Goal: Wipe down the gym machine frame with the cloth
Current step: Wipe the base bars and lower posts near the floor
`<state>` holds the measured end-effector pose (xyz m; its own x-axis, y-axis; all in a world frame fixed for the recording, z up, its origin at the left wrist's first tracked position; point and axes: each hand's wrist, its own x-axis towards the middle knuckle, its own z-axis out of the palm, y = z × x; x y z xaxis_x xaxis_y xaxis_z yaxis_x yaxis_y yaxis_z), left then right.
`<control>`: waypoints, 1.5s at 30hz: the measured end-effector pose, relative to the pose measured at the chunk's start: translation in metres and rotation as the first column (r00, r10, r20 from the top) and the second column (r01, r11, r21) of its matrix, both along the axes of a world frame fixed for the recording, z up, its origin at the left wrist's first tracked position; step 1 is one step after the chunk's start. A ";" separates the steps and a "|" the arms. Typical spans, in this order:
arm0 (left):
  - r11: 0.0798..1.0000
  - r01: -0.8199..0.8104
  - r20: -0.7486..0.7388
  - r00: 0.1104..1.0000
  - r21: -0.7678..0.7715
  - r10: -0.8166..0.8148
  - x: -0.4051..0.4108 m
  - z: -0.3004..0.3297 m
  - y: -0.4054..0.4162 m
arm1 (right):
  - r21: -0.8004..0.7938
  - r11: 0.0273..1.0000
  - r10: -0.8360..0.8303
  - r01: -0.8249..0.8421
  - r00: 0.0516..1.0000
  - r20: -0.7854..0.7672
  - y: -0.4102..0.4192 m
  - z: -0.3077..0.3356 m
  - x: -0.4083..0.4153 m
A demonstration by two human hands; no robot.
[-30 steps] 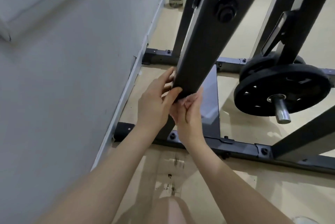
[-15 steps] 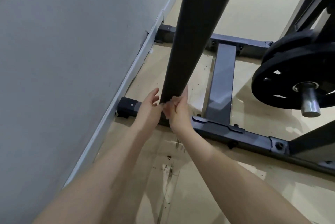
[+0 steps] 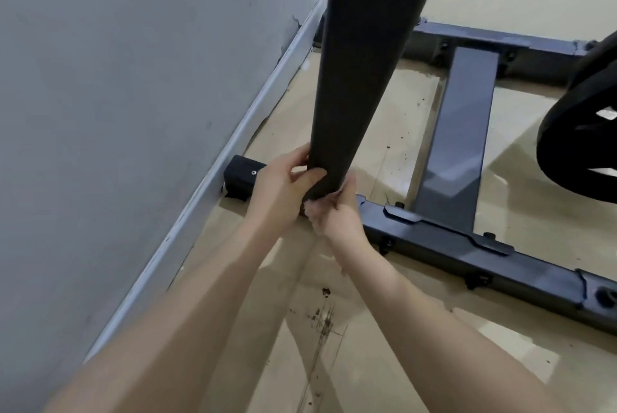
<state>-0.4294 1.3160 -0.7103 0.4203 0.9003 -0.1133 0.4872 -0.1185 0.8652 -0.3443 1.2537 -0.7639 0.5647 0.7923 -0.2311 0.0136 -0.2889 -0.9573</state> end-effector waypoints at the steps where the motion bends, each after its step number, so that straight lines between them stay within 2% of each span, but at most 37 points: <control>1: 1.000 0.003 0.005 1.000 -0.010 -0.003 0.000 0.000 0.001 | 0.129 0.991 0.014 -0.024 0.997 0.080 -0.003 0.007 0.002; 4: 0.999 -0.001 0.056 0.998 -0.049 0.004 -0.001 -0.004 -0.001 | 0.377 0.922 0.059 -0.082 0.996 0.073 -0.009 0.035 0.008; 6: 0.999 -0.006 0.056 0.998 -0.049 0.009 0.000 -0.004 -0.001 | 0.345 0.934 0.057 -0.096 0.991 0.122 -0.008 0.044 0.009; 9: 0.998 -0.024 -0.003 1.000 -0.059 0.024 0.005 0.002 -0.002 | 0.266 0.957 0.091 -0.117 0.990 0.105 -0.018 0.063 0.017; 13: 0.999 -0.029 -0.045 0.999 0.014 0.029 0.006 0.019 -0.011 | 0.477 0.875 -0.055 -0.086 0.960 0.275 -0.032 0.108 0.042; 17: 0.996 -0.073 0.110 0.992 0.040 0.069 0.004 0.052 -0.023 | 0.599 0.795 -0.107 -0.090 0.953 0.285 -0.024 0.143 0.037; 20: 0.989 -0.110 0.257 0.963 0.097 0.081 0.005 0.096 -0.029 | 0.602 0.784 -0.023 -0.152 0.962 0.272 -0.023 0.160 0.021; 23: 0.977 -0.110 0.336 0.941 0.184 0.043 0.011 0.145 -0.036 | 0.617 0.765 0.034 -0.186 0.968 0.249 -0.024 0.189 0.020; 25: 0.966 -0.095 0.394 0.919 0.242 -0.008 0.018 0.176 -0.039 | 0.693 0.693 0.005 -0.196 0.963 0.268 -0.021 0.227 0.030; 27: 0.960 -0.056 0.466 0.881 0.273 -0.081 0.028 0.203 -0.040 | 0.792 0.576 -0.046 -0.201 0.960 0.277 -0.015 0.264 0.042; 29: 0.948 -0.020 0.510 0.846 0.317 -0.153 0.038 0.223 -0.042 | 0.809 0.549 -0.083 -0.211 0.949 0.304 -0.013 0.283 0.048; 33: 0.930 -0.071 0.498 0.858 0.361 -0.127 0.045 0.235 -0.042 | 0.665 0.688 -0.036 -0.290 0.901 0.431 -0.030 0.274 0.038; 36: 0.944 -0.081 0.495 0.864 0.320 -0.094 0.041 0.242 -0.040 | 0.690 0.651 -0.141 -0.315 0.844 0.518 -0.032 0.286 0.030; 39: 0.942 -0.105 0.473 0.879 0.319 -0.062 0.037 0.253 -0.039 | 0.773 0.582 -0.329 -0.254 0.795 0.509 -0.015 0.315 0.032; 40: 0.952 -0.092 0.470 0.881 0.292 -0.059 0.036 0.258 -0.038 | 0.783 0.576 -0.340 -0.234 0.803 0.490 -0.012 0.324 0.033; 42: 0.966 -0.054 0.416 0.908 0.254 -0.058 0.033 0.271 -0.033 | 0.789 0.567 -0.268 -0.239 0.851 0.451 -0.015 0.334 0.036; 45: 0.958 -0.052 0.302 0.952 0.282 -0.037 0.036 0.304 -0.027 | 0.776 0.557 -0.148 -0.297 0.884 0.444 -0.029 0.339 0.044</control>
<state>-0.3935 1.2885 -0.4063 0.3876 0.8790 0.2777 0.2104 -0.3777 0.9017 -0.2999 1.2249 -0.4250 0.3474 0.5465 0.7620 0.4444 0.6196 -0.6470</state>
